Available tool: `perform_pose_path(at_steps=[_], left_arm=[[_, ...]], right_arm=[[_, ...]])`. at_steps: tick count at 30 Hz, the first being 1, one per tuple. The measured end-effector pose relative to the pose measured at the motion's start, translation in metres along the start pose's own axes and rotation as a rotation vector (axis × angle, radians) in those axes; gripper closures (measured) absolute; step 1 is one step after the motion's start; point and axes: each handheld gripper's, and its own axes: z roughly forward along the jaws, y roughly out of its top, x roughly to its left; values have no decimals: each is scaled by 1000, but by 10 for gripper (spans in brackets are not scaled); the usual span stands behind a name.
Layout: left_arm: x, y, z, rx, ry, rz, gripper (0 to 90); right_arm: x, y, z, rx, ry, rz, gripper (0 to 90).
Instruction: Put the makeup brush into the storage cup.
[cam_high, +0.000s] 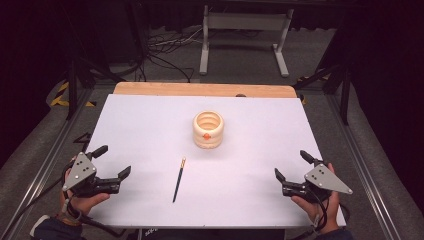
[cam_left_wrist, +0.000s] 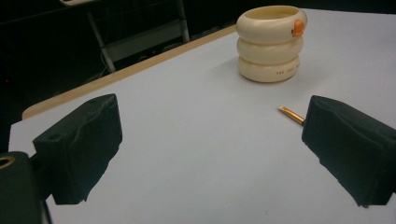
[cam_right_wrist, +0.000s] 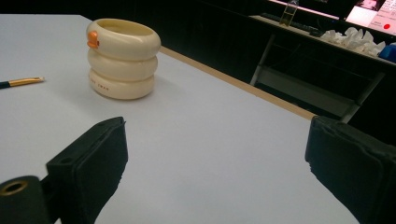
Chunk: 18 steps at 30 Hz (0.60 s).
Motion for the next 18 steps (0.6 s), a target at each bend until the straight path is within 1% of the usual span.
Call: perform_pose_path(at_steps=[1,2,4,7,9,10,11,12,13,14,15,16,17,18], left_arm=[[0,0,0,0,0,0,60],[-2,1,2,12,-2,2,60],[-5,2,4,23,-20,-2,62],[-9,6,9,58,-41,-17,76],[-11,9,12,76,-46,-21,87],[-12,10,15,95,-54,-41,89],[-12,10,15,95,-54,-41,91],[-14,13,18,120,-58,-51,91],[-15,14,20,133,-60,-59,105],[-17,17,23,161,-57,-57,111],[-19,20,25,172,-67,-60,113],[-22,24,28,195,-78,-64,115],[-24,27,32,231,-78,-76,145],[-27,30,36,256,-96,-89,156]], right_arm=[[0,0,0,0,0,0,65],[0,0,0,5,-2,0,66],[-1,0,0,6,-5,5,66],[0,1,0,12,-13,0,68],[0,0,1,20,-10,0,69],[0,0,1,24,-12,1,69],[0,0,1,24,-12,1,69],[0,0,2,31,-15,3,69],[0,-1,3,39,-13,5,71],[1,-1,4,45,-15,1,71],[2,-1,4,53,-13,-4,73],[2,-1,4,57,-13,-8,73],[2,0,4,58,-14,-10,74],[3,0,4,60,-15,-10,75]])
